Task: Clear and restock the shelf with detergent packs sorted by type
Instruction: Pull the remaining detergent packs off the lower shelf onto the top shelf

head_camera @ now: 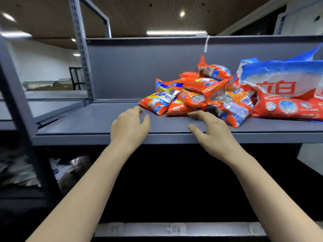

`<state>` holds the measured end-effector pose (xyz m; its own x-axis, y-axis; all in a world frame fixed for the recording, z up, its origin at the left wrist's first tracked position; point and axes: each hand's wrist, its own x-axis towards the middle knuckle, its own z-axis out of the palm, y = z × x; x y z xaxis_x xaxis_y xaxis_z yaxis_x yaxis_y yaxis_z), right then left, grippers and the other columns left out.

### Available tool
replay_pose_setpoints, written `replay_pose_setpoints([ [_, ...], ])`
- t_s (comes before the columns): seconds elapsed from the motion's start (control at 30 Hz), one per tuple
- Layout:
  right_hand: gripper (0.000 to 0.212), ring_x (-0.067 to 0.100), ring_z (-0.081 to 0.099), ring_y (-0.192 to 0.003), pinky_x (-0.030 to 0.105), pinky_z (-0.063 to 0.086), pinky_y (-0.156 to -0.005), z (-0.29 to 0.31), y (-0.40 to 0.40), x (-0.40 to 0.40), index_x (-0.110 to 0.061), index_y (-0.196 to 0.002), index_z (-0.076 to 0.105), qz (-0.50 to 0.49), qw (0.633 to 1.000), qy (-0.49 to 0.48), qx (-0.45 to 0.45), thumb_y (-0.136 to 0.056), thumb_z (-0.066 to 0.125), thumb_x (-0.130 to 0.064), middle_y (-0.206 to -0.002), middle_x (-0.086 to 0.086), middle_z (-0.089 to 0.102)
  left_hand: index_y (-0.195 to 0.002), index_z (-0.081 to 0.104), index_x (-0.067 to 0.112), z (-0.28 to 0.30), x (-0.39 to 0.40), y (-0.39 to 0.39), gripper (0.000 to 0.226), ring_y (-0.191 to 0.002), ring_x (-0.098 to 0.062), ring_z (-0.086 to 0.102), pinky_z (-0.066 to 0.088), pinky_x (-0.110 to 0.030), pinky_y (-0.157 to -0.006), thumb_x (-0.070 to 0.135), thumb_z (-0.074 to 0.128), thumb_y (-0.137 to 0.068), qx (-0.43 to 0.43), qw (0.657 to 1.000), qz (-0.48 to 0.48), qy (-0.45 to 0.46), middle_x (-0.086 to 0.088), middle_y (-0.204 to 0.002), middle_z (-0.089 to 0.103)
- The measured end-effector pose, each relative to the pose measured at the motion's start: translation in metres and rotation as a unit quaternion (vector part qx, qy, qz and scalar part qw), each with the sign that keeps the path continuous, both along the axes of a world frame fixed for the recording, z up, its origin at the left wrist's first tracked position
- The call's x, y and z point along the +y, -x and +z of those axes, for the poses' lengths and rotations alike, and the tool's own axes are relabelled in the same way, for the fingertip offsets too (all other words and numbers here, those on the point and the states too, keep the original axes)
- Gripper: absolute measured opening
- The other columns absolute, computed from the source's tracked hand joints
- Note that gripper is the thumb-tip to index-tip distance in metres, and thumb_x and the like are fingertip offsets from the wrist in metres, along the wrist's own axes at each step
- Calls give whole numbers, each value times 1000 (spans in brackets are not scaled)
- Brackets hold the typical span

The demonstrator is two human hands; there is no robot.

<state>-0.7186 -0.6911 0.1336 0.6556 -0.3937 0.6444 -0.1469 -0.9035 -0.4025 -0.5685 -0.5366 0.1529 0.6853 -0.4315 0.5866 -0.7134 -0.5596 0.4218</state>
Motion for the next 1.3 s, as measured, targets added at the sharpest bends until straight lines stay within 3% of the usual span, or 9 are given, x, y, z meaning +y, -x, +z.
replay_pose_setpoints([
  [0.07, 33, 8, 50, -118, 21, 35, -96, -11, 0, 23, -24, -125, 56, 36, 999, -14, -3, -92, 57, -28, -124, -8, 58, -126, 53, 19, -8, 26, 3, 36, -113, -23, 52, 43, -38, -88, 37, 43, -96, -1, 1000, 4, 15, 2, -127, 58],
  [0.17, 32, 6, 49, -120, 19, 33, -98, -30, -8, 57, -25, -124, 57, 65, 998, -19, 3, -92, 57, -28, -124, -11, 59, -122, 56, 22, -21, 62, 2, 34, -110, -19, 56, 46, -37, -87, 38, 45, -95, -1, 1000, 21, 18, 6, -121, 61],
  [0.3, 31, 6, 51, -117, 25, 38, -100, -48, -32, 99, -28, -123, 57, 98, 994, -15, 35, -92, 56, -32, -122, -14, 60, -114, 59, 24, -43, 113, -10, 29, -103, -22, 58, 46, -36, -82, 40, 46, -94, -1, 998, 57, -18, 5, -110, 65],
  [0.67, 32, 2, 53, -112, 23, 43, -91, -82, -143, 256, -36, -121, 54, 181, 964, -21, 195, -91, 52, -44, -120, -18, 58, -106, 58, 27, -98, 299, -99, 29, -82, -12, 58, 48, -30, -68, 46, 39, -96, 71, 981, 103, -150, 10, -95, 65],
  [0.8, 31, 4, 55, -109, 28, 45, -94, -93, -194, 323, -35, -120, 54, 205, 948, -28, 240, -91, 52, -44, -116, -15, 60, -109, 56, 29, -108, 372, -140, 29, -82, -9, 55, 45, -27, -65, 48, 38, -97, 109, 974, 109, -167, 16, -98, 61],
  [1.0, 38, 6, 51, -116, 31, 43, -99, -108, -268, 410, -35, -128, 50, 229, 926, -28, 299, -92, 51, -47, -129, -14, 55, -107, 56, 29, -125, 474, -204, 30, -72, -6, 55, 42, -23, -56, 50, 37, -97, 155, 959, 141, -193, 15, -83, 58],
  [1.17, 38, 7, 48, -120, 27, 41, -99, -113, -322, 459, -32, -130, 48, 259, 910, -23, 324, -94, 50, -44, -133, -12, 51, -109, 56, 31, -136, 532, -252, 31, -76, -9, 57, 48, -27, -63, 51, 37, -96, 171, 950, 185, -186, 14, -86, 60],
  [1.3, 40, 9, 48, -122, 32, 43, -100, -121, -371, 486, -32, -131, 47, 268, 896, -30, 352, -94, 50, -45, -134, -11, 51, -115, 55, 32, -146, 569, -291, 33, -75, -10, 56, 43, -25, -58, 51, 37, -96, 178, 943, 212, -186, 14, -89, 61],
])
